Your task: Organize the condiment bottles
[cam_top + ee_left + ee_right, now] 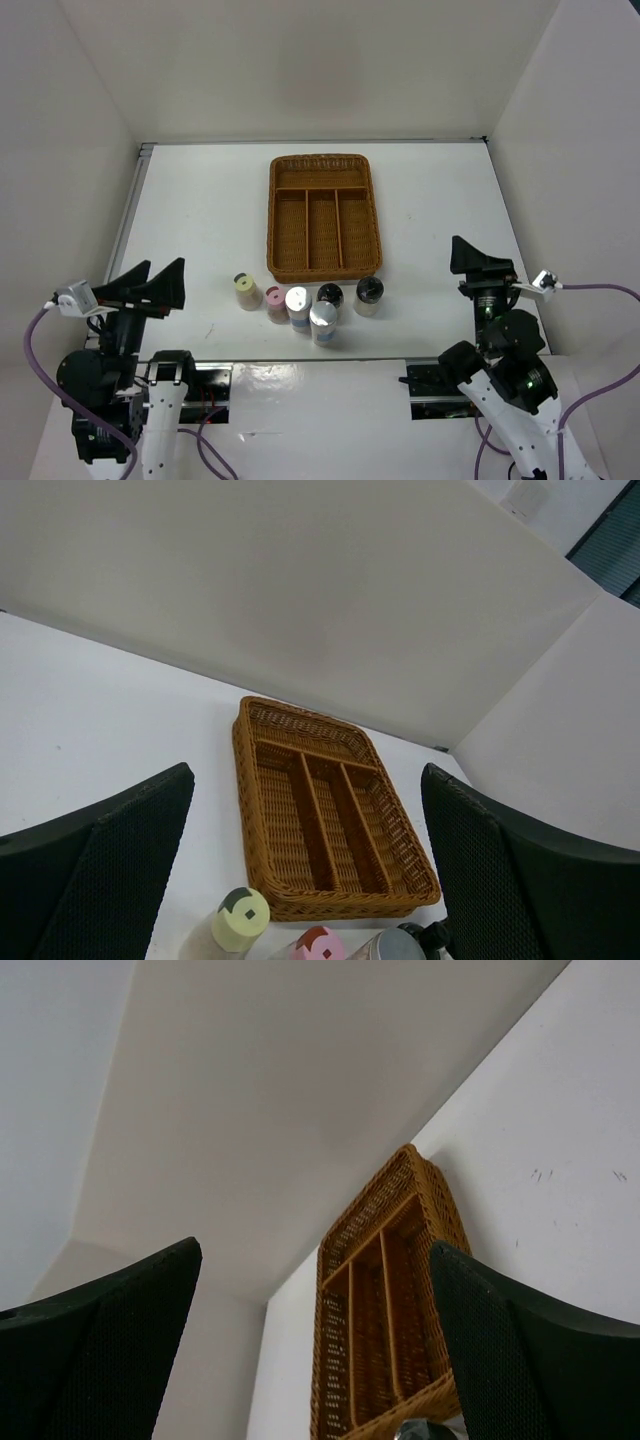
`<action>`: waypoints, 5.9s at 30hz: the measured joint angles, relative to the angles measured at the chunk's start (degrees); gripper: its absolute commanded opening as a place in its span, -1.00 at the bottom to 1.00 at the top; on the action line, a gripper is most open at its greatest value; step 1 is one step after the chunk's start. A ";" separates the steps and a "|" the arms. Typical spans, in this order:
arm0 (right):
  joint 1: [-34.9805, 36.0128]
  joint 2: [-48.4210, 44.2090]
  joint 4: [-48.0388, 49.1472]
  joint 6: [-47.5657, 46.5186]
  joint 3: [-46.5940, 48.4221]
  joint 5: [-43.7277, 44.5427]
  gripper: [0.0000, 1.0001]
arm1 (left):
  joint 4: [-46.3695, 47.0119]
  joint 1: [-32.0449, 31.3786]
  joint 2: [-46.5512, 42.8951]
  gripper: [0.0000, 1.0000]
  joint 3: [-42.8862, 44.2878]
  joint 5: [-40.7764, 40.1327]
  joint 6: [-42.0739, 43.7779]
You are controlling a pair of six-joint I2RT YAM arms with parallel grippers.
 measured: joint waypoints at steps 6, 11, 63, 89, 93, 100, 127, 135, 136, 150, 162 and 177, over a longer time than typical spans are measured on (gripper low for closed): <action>0.11 0.00 1.36 -5.18 -0.04 -5.11 0.97 | -3.78 1.38 1.40 1.00 3.65 1.79 2.47; 0.26 9.51 1.60 -10.14 6.47 -7.80 0.97 | -8.35 0.90 15.89 1.00 12.41 5.33 6.91; -12.26 67.71 0.26 -29.49 32.44 -34.62 0.97 | -23.89 -31.61 75.56 0.91 14.99 -17.00 -2.75; -14.91 71.34 0.59 -31.06 36.26 -39.36 0.97 | -25.38 -34.42 76.87 -0.06 13.33 -17.51 -8.79; -14.91 71.32 0.61 -31.45 36.28 -39.89 0.97 | -25.49 -34.42 76.87 -0.29 13.57 -18.69 -8.98; -14.91 71.25 0.57 -32.30 36.26 -40.74 0.97 | -30.95 -34.34 76.87 -0.29 21.38 -23.17 -8.22; -3.93 62.55 -1.95 -38.60 31.71 -35.69 0.97 | -14.91 -27.61 105.77 -0.24 56.13 -16.04 13.53; -3.82 59.74 -3.54 -38.99 29.42 -34.14 0.97 | -11.76 -27.08 112.52 -0.24 61.64 -13.27 14.53; -3.82 59.78 -4.02 -38.84 29.22 -34.12 0.97 | -11.80 -27.08 113.02 -0.24 61.64 -13.14 14.56; -3.82 64.22 -6.56 -37.53 29.07 -34.36 0.97 | -11.89 -27.10 119.14 0.12 61.37 -13.40 15.56; -3.41 67.82 -7.28 -36.46 29.29 -35.45 0.97 | -14.21 -27.39 117.42 1.00 61.13 -15.39 15.63; -2.58 70.14 -5.68 -35.82 30.34 -35.01 0.97 | -29.24 -31.65 75.95 1.00 34.03 -12.79 7.98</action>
